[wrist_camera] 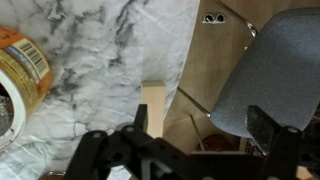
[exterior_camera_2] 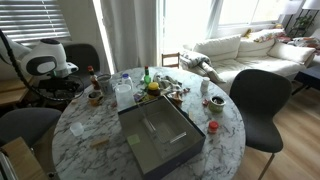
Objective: Put the wooden block on top of the measuring cup
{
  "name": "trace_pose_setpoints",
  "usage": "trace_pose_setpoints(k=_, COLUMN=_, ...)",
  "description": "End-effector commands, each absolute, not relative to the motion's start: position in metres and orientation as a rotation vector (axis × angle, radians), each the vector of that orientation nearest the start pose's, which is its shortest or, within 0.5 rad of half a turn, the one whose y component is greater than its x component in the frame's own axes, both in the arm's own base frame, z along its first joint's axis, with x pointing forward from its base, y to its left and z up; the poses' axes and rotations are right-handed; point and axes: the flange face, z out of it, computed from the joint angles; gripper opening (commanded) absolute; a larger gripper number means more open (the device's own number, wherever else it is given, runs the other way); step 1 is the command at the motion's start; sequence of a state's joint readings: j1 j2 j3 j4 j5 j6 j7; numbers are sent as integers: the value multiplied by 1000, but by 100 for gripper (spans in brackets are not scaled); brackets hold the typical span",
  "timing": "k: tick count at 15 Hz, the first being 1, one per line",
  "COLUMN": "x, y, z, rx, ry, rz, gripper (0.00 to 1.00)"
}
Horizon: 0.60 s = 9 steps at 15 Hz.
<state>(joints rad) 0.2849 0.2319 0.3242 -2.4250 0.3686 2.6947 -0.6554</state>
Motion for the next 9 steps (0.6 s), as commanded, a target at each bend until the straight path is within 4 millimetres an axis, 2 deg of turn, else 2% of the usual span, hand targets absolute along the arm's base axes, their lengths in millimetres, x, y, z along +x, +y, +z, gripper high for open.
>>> trace_pose_setpoints(k=1, x=418, y=277, z=203, rx=-2621, ry=-1316, rz=-82, gripper=97)
trace_pose_setpoints(k=3, x=423, y=275, z=200, rx=-2642, ry=-1331, rz=-99, gripper=90)
trace_pose_setpoints(k=5, x=428, y=272, z=197, rx=-2661, ry=-1339, rz=-113, gripper=76)
trace_pose_setpoints(k=8, x=436, y=270, z=194, rx=-2677, ry=-1345, rz=-130, gripper=69)
trace_pose_setpoints(k=9, x=438, y=270, z=192, rx=-2677, ry=-1349, rz=-128, gripper=74)
